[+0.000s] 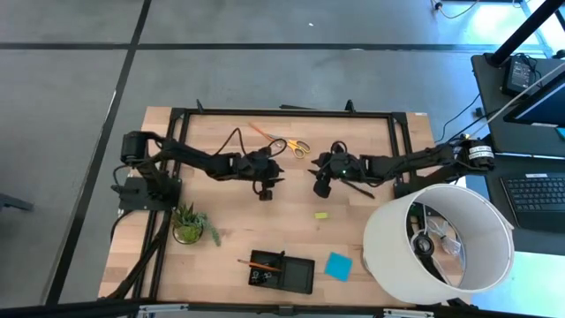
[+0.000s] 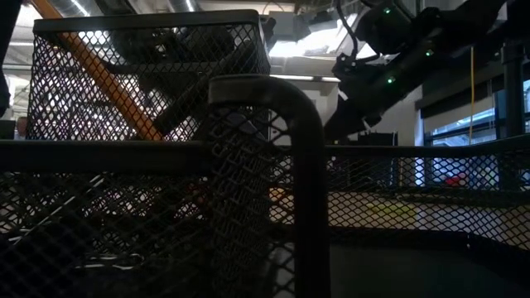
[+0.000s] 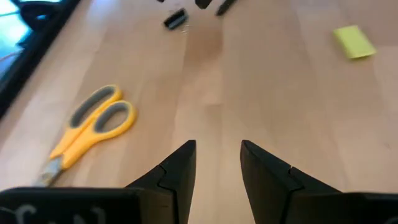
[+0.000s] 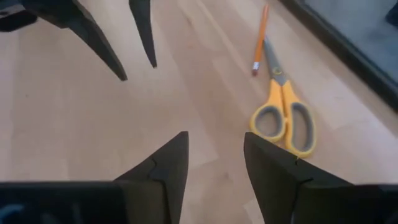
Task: Pick and place office supplies into organizer
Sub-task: Put the black binder clip into the black desk organizer
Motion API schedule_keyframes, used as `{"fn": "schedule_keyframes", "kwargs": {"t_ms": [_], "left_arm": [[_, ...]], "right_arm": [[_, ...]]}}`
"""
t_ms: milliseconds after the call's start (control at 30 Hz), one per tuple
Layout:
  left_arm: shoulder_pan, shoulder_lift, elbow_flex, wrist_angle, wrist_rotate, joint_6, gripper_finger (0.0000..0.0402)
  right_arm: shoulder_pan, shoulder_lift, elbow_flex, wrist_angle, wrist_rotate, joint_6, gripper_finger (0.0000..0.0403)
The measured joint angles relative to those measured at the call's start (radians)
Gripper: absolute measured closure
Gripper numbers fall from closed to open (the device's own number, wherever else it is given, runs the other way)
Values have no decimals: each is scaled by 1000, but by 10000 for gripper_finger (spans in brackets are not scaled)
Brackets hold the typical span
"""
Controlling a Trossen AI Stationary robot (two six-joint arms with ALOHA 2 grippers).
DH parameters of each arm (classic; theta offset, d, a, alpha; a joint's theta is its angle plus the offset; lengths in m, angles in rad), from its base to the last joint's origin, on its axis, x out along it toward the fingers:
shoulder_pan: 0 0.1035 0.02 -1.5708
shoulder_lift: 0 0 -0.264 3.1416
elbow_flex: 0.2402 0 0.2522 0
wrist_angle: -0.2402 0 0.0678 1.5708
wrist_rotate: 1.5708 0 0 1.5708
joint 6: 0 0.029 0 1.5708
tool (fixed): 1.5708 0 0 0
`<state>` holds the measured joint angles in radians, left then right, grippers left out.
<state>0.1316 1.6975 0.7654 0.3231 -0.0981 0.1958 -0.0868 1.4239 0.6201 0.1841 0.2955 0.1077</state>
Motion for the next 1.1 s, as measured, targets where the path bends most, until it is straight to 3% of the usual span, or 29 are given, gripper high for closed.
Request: {"fn": "schedule_keyframes", "kwargs": {"t_ms": [267, 467, 667, 1100], "left_arm": [[-24, -5, 0, -50, -15, 8, 281], [-38, -5, 0, -47, -13, -8, 281], [-37, -5, 0, -47, -13, -7, 281], [-31, -5, 0, -46, -14, 9, 281]], "right_arm": [[-24, 0, 0, 3, 0, -29, 246], [-42, 0, 0, -94, 7, -36, 246], [-92, 0, 0, -209, 201, 37, 246], [-172, 0, 0, -397, 200, 134, 246]]}}
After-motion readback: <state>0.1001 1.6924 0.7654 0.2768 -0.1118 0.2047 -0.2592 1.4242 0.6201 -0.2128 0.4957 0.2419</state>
